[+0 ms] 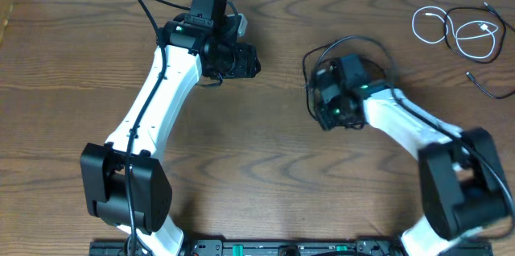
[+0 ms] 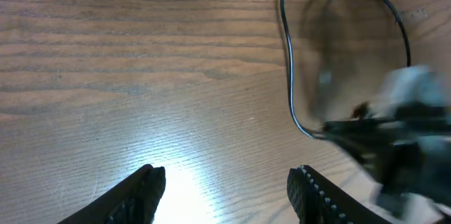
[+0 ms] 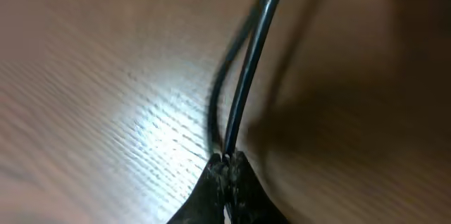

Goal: Untangle cables

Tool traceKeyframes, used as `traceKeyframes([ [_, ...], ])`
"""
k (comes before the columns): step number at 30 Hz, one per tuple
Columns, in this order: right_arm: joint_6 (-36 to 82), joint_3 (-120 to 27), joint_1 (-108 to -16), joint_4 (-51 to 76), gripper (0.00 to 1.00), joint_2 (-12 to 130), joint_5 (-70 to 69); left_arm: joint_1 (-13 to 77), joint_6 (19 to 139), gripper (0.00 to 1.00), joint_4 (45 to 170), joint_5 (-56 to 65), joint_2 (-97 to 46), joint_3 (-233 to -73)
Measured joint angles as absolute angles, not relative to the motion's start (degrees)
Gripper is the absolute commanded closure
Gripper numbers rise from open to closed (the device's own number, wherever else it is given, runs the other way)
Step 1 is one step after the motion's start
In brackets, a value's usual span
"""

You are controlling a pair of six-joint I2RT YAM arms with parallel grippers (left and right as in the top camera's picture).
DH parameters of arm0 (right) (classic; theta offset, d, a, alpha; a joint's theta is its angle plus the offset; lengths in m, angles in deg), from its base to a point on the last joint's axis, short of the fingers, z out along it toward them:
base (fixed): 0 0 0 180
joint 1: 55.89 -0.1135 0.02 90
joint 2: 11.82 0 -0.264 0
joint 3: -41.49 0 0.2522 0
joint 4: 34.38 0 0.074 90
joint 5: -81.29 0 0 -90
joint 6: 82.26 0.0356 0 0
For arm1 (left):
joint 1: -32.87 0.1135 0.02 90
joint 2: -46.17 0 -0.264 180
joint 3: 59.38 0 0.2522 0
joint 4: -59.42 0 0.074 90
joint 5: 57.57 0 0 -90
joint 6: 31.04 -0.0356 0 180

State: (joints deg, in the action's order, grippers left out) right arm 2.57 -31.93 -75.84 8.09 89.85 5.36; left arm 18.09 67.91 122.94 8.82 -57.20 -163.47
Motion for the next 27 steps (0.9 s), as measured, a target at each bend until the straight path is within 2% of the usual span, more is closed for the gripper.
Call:
traceKeyframes([
  [7,12.1,-41.7,-67.4,8.5,0.99,73.1,5.1,18.1,67.9,0.39,123.0,8.8,-57.2,-163.5],
  [13,18.2,-48.2,-54.6,8.0,0.99,62.4,3.2,18.1,67.9,0.39,123.1,8.8,-57.2,-163.5],
  [20,21.1,-57.6,-40.2,8.7,0.99,61.0,1.3,18.1,67.9,0.39,123.1,8.8,-57.2,-163.5],
  [27,21.3,-74.3,-28.1,9.4,0.99,63.4,0.5,18.1,67.9,0.39,123.1,8.8,-57.2,-163.5],
])
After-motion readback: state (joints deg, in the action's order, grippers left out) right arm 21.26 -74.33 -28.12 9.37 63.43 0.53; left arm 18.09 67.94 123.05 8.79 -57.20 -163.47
